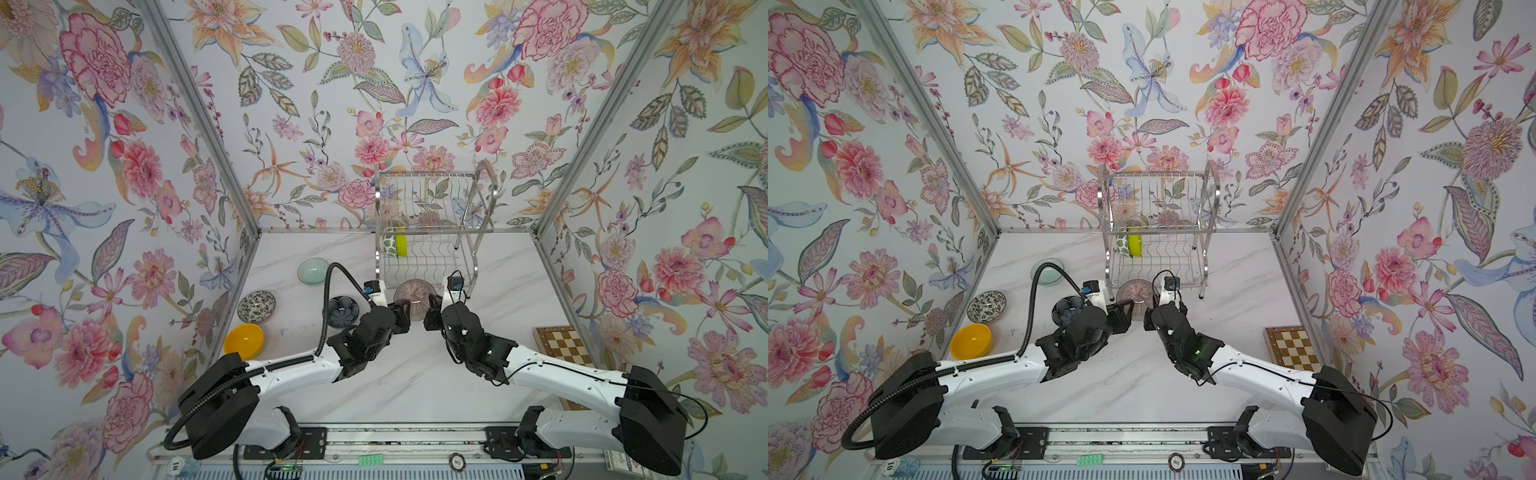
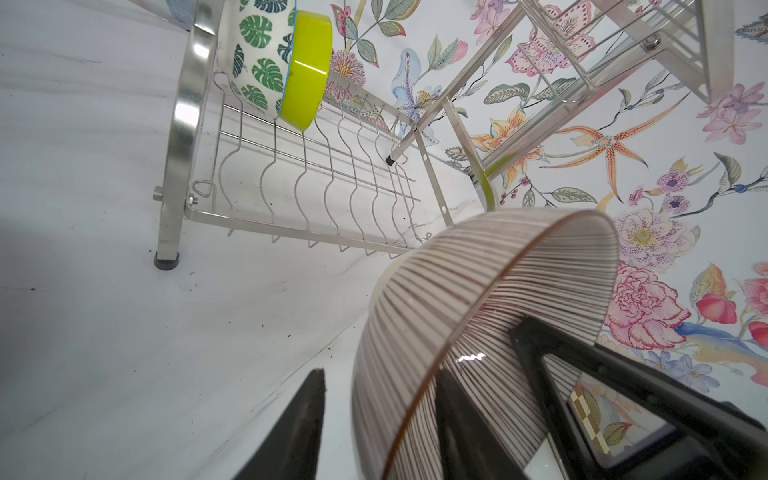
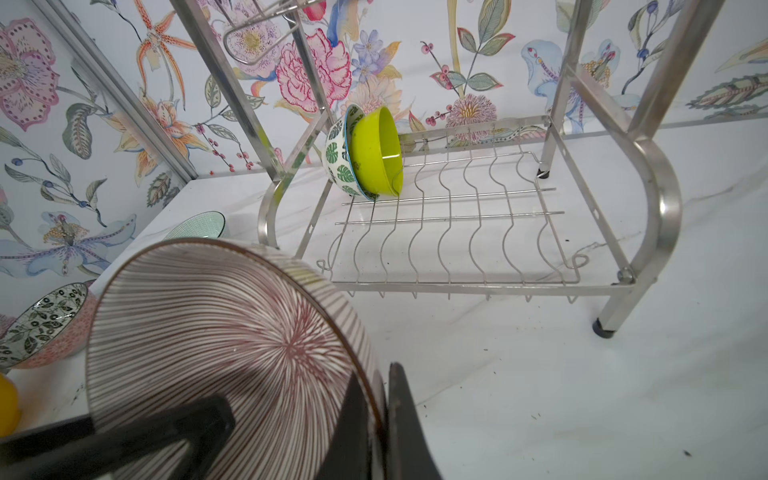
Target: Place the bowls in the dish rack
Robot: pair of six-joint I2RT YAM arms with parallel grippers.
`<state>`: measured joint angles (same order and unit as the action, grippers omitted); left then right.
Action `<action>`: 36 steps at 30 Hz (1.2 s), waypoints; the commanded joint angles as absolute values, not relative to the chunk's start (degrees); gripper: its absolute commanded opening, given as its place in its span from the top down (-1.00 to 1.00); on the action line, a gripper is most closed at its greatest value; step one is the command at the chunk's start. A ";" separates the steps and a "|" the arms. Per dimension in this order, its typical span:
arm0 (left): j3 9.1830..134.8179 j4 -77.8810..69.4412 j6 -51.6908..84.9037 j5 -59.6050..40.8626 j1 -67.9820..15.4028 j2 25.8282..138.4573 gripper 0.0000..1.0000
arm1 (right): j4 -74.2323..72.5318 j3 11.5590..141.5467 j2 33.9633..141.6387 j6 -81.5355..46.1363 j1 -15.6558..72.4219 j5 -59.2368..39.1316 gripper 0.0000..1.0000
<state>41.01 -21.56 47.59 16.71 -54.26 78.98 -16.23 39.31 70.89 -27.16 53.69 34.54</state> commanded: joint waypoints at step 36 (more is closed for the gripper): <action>51.78 -49.63 5.83 54.04 -52.79 96.68 1.00 | -17.88 41.22 59.16 -73.89 27.43 2.96 -0.98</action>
<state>49.93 -34.92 16.71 49.10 -52.97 94.61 -15.79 40.82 58.37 -62.08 27.40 7.94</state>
